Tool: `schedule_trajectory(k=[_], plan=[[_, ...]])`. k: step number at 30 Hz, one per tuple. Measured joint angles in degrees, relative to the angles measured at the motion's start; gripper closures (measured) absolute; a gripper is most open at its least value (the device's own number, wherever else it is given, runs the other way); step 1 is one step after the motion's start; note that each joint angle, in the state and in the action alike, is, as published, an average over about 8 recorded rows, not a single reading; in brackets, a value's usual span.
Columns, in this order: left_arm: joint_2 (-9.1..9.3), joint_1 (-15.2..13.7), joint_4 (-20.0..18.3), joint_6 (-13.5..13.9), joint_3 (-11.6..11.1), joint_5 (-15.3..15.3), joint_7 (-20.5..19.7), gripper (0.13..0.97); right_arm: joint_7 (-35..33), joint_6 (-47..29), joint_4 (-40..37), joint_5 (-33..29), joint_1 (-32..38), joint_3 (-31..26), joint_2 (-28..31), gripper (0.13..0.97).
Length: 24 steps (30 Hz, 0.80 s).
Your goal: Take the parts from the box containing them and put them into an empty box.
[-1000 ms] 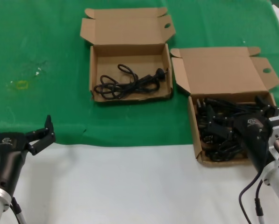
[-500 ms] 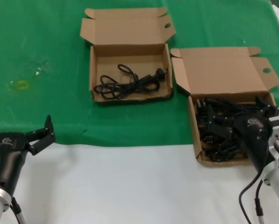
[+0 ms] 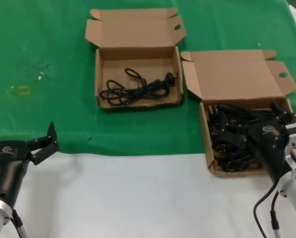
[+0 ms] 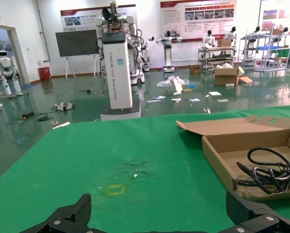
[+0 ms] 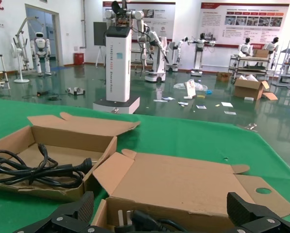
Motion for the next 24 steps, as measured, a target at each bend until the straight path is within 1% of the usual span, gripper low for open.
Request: schedule_trajectory(k=[24], plan=[[0.00,0.00,0.00,0.00,0.00,0.00,0.00,0.132,0.00,0.00,0.00,0.00,0.00,0.00,0.00,0.129]])
